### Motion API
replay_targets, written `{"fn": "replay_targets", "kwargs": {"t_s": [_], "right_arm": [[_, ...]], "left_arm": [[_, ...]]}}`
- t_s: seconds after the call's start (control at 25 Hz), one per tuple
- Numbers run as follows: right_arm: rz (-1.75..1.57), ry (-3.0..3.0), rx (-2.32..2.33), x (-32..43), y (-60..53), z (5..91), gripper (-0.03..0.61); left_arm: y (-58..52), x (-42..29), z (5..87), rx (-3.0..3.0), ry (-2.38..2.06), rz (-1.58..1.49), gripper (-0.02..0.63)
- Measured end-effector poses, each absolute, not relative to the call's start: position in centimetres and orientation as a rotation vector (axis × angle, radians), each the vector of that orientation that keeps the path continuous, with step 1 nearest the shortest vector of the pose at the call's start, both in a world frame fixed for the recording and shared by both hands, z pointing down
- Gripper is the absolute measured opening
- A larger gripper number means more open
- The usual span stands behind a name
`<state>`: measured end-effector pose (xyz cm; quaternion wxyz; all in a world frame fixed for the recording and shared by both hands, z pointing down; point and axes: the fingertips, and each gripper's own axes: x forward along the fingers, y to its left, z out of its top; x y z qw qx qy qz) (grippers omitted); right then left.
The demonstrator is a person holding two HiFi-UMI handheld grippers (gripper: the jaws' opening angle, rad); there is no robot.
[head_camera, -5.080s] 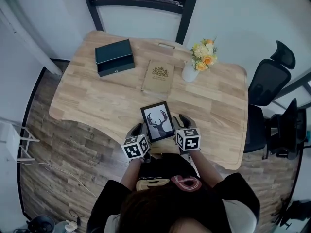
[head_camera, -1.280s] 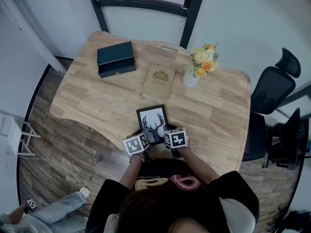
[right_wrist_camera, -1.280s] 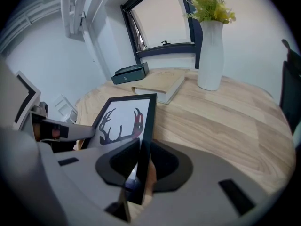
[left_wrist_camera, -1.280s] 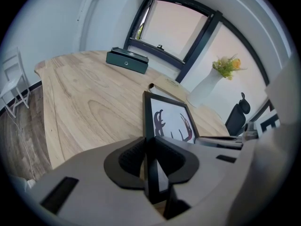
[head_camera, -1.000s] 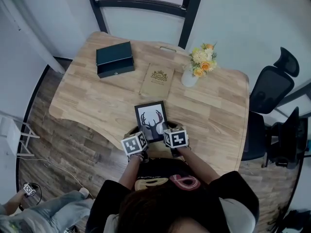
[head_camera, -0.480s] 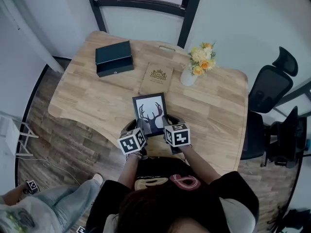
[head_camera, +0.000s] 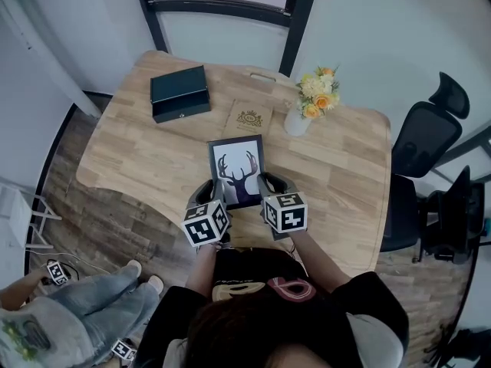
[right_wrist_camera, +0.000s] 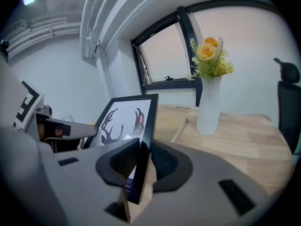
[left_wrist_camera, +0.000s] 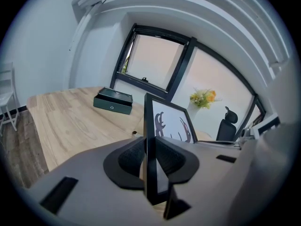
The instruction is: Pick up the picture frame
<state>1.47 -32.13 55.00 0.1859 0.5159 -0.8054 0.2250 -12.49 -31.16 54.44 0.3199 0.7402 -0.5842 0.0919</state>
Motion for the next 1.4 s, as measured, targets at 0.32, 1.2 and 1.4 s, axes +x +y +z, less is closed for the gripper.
{"fn": "replay_targets", "kwargs": {"t_s": [0.32, 1.2, 1.4], "right_arm": [[0.554, -2.344, 1.507, 1.4, -32.6, 51.0, 0.086], [0.271, -2.526, 1.627, 0.8, -32.9, 40.0, 0.084], [0.203, -2.568, 1.642, 0.6, -32.5, 37.7, 0.084]], "left_arm": [[-31.7, -12.7, 50.5, 2.032, -1.564, 0.163, 0.081], [-31.9, -13.2, 39.6, 2.278, -1.624, -0.031, 0.083], [-31.5, -13.5, 37.5, 2.327, -1.652, -0.065, 0.083]]}}
